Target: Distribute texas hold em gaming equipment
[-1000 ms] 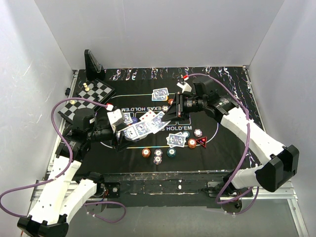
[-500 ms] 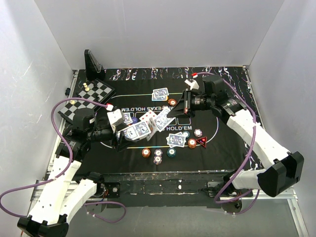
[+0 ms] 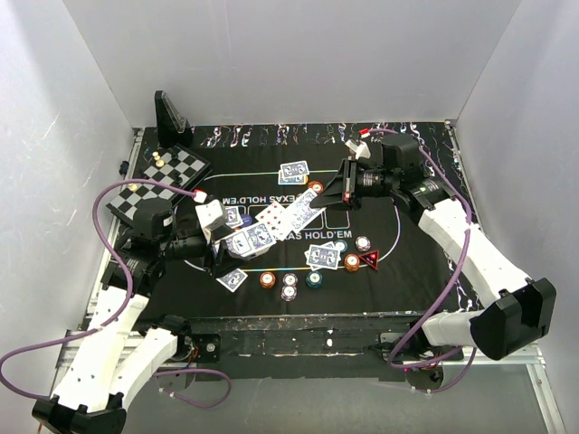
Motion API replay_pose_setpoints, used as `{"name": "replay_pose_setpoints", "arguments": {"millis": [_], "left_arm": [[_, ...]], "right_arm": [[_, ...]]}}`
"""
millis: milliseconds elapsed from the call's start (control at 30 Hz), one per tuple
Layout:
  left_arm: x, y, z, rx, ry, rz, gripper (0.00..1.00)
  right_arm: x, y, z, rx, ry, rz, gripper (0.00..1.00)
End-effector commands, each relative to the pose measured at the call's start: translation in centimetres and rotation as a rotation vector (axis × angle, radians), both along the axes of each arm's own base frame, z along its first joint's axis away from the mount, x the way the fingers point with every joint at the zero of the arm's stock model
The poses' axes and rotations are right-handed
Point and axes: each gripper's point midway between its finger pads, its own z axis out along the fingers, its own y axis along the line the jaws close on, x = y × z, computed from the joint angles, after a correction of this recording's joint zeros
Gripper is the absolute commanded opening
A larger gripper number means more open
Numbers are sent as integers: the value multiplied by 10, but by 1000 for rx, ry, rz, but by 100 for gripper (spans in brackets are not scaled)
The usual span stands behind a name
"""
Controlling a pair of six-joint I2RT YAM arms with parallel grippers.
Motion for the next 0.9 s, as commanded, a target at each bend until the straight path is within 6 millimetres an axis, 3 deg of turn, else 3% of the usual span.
{"name": "replay_pose_setpoints", "arguments": {"millis": [0, 167, 300, 500, 700, 867], "left_arm": [[-8, 1, 17, -28, -36, -15, 0], [-9, 0, 20, -36, -40, -17, 0], [-10, 0, 22, -35, -41, -20, 0], [-12, 2, 25, -34, -43, -14, 0], [-13, 2, 32, -34, -52, -14, 0], [-13, 3, 32, -29, -50, -16, 0]], "right_arm": [[9, 4, 0, 12, -36, 20, 1], [19, 4, -20, -37, -25, -1, 1], [39, 3, -53, -103, -5, -29, 1], [82, 7, -129, -267, 45, -68, 1], [123, 21, -167, -323, 71, -110, 1], [139, 27, -198, -342, 130, -154, 1]]}}
